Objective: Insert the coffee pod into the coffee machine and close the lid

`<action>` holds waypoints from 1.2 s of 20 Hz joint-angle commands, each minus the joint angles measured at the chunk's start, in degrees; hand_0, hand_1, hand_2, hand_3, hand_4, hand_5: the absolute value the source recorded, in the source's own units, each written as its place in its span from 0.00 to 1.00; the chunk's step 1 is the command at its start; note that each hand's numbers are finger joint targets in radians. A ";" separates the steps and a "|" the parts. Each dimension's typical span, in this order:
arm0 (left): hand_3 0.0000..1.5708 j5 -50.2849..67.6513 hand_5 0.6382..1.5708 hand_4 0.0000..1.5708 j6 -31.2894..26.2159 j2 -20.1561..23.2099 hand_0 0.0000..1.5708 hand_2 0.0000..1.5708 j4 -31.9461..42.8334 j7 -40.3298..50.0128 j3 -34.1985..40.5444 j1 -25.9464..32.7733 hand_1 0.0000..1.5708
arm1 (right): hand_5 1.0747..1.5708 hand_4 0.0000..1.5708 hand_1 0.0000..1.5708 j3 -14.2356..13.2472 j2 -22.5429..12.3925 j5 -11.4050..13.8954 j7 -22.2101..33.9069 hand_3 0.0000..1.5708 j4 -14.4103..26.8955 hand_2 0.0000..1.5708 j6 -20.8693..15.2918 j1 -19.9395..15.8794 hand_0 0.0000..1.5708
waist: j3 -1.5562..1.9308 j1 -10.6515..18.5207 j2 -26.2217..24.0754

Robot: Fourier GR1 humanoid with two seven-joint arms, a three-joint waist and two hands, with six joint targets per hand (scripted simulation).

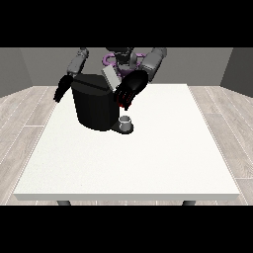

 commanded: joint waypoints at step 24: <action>0.00 23.10 1.00 0.30 -1.51 -22.55 0.00 0.00 0.80 -2.58 15.97 25.07 0.00 | 1.00 0.00 0.00 -2.03 3.13 -4.25 -4.57 0.00 3.69 0.00 0.76 19.47 0.00 | -0.30 16.45 -28.53</action>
